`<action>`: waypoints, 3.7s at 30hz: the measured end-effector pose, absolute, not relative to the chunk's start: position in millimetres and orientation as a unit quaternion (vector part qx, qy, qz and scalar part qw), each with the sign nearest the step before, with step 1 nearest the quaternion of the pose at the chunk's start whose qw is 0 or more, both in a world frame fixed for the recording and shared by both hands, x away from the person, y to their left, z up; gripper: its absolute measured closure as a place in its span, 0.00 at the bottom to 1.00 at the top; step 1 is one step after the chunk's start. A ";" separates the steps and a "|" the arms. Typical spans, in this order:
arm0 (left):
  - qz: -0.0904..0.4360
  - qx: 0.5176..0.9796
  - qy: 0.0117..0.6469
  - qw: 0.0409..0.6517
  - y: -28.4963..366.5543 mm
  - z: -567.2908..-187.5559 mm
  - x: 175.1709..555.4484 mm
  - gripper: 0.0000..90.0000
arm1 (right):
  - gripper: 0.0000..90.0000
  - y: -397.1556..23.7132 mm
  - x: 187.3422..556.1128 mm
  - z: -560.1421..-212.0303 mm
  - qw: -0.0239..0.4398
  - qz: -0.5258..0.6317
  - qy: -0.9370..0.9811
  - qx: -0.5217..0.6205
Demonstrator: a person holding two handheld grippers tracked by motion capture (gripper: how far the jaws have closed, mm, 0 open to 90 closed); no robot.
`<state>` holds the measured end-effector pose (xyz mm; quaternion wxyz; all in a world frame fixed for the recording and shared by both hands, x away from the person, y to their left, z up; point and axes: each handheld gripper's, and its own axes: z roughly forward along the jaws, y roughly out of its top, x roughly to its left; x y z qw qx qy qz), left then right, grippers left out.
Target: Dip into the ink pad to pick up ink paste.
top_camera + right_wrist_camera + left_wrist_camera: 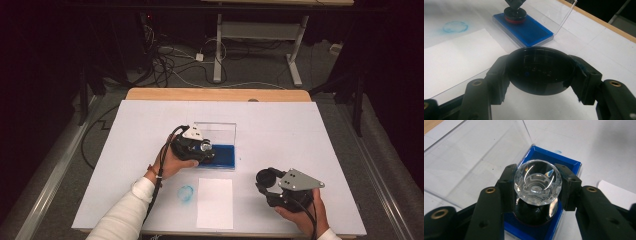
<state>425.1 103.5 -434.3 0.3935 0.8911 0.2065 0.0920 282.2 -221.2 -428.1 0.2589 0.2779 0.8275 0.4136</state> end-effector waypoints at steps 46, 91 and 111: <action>0.067 0.888 0.227 0.395 107.9 -438.3 427.9 0.60 | 0.43 -223.7 281.0 -425.9 0.264 0.416 0.822 0.285; 0.082 0.876 0.247 0.406 104.5 -446.1 422.7 0.60 | 0.42 -225.5 282.8 -427.2 0.265 0.416 0.820 0.290; 0.096 0.880 0.237 0.399 104.1 -444.1 420.2 0.60 | 0.43 -227.0 282.2 -426.6 0.267 0.413 0.820 0.292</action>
